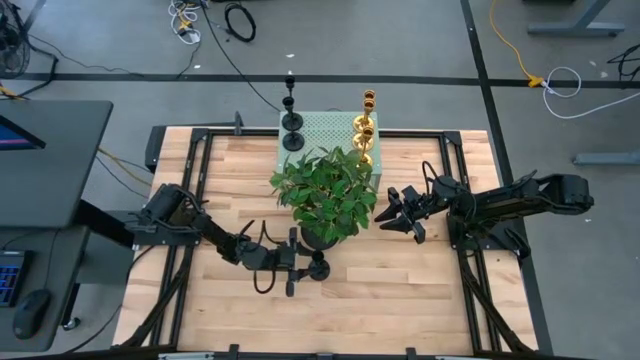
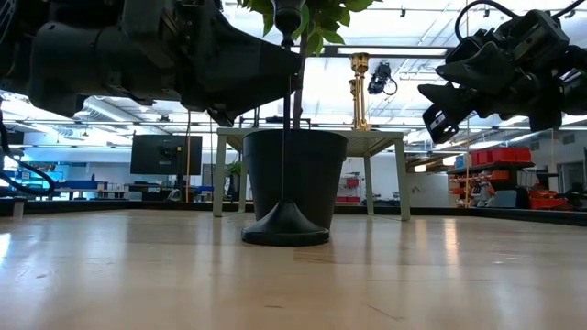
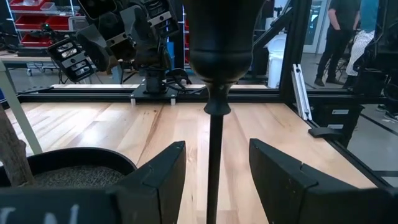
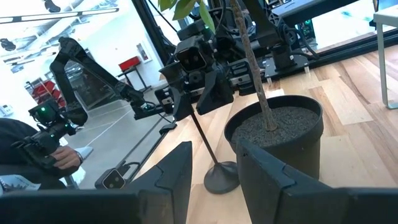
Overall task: Pick & Place candle stick holders
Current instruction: Put the black candle holder on the shelf aligned with the other black candle holders
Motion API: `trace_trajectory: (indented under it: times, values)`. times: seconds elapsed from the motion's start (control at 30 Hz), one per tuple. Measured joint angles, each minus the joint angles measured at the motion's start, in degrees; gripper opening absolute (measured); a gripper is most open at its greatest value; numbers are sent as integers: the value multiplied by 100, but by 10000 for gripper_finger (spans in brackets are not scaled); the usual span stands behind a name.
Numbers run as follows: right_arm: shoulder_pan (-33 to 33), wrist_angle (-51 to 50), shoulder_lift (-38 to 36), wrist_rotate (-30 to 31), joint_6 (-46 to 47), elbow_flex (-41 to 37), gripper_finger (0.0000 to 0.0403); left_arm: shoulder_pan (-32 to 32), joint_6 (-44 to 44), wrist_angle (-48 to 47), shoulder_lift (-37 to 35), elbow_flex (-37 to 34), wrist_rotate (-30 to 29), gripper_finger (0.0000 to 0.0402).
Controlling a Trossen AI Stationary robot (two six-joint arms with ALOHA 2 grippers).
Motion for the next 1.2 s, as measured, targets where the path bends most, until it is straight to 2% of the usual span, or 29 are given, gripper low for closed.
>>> trace_trajectory:
  times: [0.4, 1.2]
  values:
    - [1, 1, 0, 0, 0, 2, 125, 0, 4, 15, 0, 0, 0, 173]
    - [0, 0, 0, 0, -19, 0, 125, 0, 11, 15, 0, 0, 0, 84]
